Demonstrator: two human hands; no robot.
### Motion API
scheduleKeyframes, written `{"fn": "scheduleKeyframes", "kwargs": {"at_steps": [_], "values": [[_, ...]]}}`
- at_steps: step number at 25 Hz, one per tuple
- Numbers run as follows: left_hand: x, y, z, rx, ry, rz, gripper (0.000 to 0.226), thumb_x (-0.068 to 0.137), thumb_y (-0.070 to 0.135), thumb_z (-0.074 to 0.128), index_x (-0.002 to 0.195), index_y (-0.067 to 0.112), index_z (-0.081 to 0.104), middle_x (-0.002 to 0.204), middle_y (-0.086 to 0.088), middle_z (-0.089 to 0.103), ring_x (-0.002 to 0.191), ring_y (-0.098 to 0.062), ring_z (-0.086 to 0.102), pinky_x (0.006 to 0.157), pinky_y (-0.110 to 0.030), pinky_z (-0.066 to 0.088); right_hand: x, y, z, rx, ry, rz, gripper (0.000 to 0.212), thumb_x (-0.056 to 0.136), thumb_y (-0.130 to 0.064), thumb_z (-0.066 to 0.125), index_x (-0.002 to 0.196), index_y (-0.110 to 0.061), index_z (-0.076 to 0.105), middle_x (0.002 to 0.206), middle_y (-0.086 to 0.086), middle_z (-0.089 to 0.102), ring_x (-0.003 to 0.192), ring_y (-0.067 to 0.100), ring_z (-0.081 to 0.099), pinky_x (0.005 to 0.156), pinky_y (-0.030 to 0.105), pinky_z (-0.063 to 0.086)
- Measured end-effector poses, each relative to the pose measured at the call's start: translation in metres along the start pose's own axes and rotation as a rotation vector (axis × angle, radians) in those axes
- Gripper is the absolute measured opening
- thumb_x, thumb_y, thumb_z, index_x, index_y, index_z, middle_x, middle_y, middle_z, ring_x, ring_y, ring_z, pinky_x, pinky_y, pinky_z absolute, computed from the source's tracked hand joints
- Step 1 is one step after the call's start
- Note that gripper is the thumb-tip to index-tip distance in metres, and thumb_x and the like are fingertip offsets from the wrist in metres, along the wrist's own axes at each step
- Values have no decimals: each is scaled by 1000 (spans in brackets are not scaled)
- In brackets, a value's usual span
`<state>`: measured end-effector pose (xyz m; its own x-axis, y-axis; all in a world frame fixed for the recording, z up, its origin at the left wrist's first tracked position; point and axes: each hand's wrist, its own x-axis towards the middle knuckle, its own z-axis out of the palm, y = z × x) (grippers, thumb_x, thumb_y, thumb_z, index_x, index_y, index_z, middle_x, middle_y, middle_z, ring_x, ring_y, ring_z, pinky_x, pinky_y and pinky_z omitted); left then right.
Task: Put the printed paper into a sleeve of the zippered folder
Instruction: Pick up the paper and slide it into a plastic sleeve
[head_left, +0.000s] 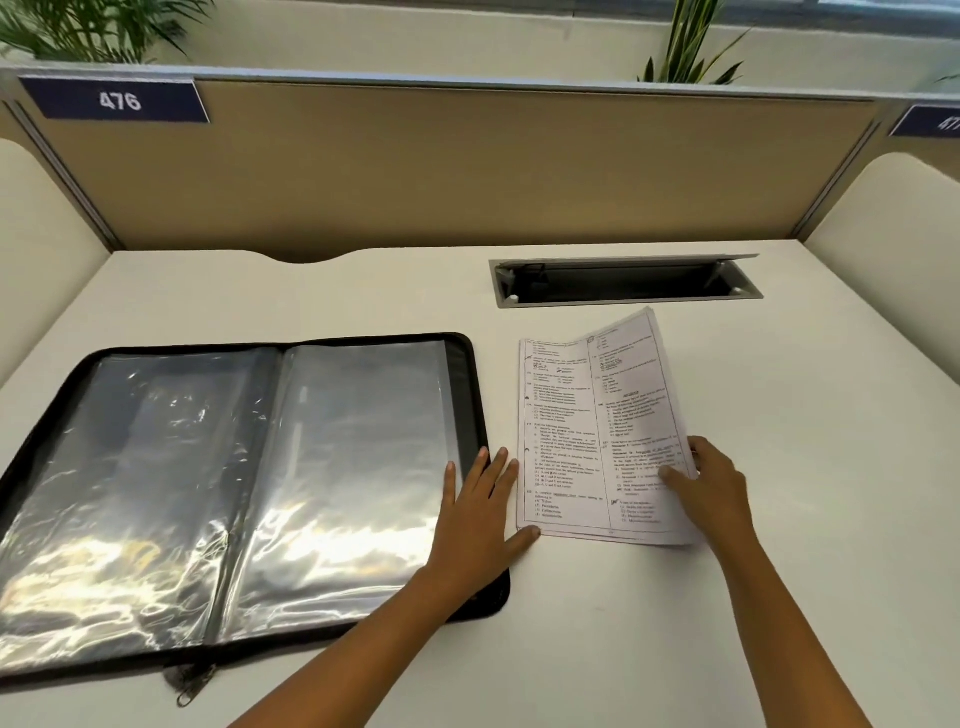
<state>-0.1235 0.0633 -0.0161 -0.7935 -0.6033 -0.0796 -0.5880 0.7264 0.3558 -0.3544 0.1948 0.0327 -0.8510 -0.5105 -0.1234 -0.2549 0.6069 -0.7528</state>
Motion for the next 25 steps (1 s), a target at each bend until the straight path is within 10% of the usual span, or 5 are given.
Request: {"fn": "scheduleKeyframes", "kwargs": {"at_steps": [6,10,14,25], "values": [[9,27,-29,-753,134,-198,53,101,26,40,150,24,19,158,2,23,145,-19,21,118,-37,18,-24,9,-19,337,-55,-24,30,82,-6,69,106,-22,62,108,2,70,96,25,67,85,41,54],[30,36,-63,-1158,155,-349,38,101,34,38,138,28,38,135,4,55,109,-15,63,83,-31,58,-34,-4,-21,566,-140,-75,30,80,-9,71,102,-28,65,101,-5,74,88,16,71,74,30,59],[38,44,-87,-1182,273,-217,18,100,31,40,98,39,56,105,7,69,90,-10,68,65,-21,56,-35,-22,-9,562,8,-143,27,82,-3,68,104,-19,63,102,0,72,91,20,69,72,27,59],[47,81,-110,-1179,505,48,13,94,42,40,102,40,50,93,19,63,87,1,64,61,-12,53,-25,-47,-16,757,246,-248,17,90,-19,61,107,-18,56,106,-1,68,95,13,66,67,16,55]]}}
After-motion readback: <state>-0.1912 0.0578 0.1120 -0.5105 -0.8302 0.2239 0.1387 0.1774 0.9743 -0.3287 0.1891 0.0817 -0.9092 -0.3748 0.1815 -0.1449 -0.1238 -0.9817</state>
